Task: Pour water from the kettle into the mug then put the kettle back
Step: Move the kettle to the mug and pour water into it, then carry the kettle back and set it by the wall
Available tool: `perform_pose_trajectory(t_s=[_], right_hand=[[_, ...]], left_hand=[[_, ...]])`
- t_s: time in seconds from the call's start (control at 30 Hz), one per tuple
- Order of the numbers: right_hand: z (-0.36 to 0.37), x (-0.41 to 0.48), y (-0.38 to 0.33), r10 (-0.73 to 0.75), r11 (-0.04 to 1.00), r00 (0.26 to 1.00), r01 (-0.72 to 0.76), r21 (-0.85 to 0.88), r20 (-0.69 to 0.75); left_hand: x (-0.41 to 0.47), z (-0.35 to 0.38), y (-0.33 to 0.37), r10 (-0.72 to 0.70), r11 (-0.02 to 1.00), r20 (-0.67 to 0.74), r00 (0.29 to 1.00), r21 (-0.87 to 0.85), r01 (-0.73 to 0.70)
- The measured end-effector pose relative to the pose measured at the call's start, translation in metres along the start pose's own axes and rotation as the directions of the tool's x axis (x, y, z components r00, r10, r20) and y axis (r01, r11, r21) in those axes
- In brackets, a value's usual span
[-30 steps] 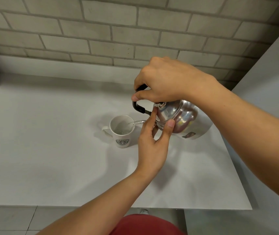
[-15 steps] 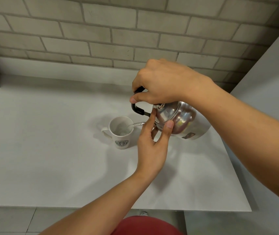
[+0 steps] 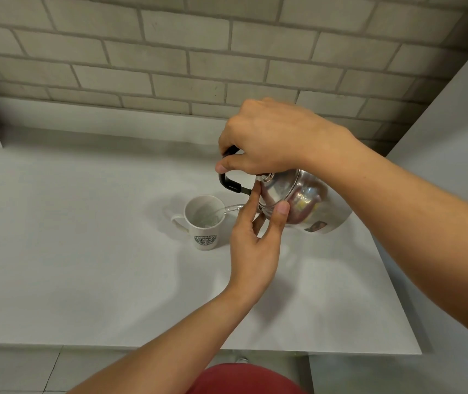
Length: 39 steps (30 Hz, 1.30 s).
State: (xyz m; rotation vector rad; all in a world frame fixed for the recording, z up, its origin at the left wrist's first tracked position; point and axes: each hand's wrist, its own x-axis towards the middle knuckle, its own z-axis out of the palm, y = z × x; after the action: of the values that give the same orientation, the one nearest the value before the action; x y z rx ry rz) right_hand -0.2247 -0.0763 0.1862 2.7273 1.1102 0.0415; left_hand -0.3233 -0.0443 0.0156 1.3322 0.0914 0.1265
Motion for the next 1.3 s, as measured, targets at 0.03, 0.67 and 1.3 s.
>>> perform_pose_trajectory(t_s=[0.03, 0.67, 1.3], right_hand=[[0.0, 0.0, -0.001, 0.001, 1.0, 1.0, -0.001, -0.005, -0.003], [0.006, -0.01, -0.001, 0.034, 0.999, 0.997, -0.031, 0.045, -0.067], [0.082, -0.082, 0.028, 0.404, 0.832, 0.773, -0.088, 0.549, -0.489]], left_hand=[[0.0, 0.0, 0.0, 0.002, 1.0, 0.0, 1.0, 0.002, -0.002], [-0.004, -0.012, 0.001, 0.017, 0.994, 0.035, 0.999, 0.105, -0.021], [0.023, -0.062, 0.009, 0.203, 0.893, 0.071, 0.977, 0.396, -0.215]])
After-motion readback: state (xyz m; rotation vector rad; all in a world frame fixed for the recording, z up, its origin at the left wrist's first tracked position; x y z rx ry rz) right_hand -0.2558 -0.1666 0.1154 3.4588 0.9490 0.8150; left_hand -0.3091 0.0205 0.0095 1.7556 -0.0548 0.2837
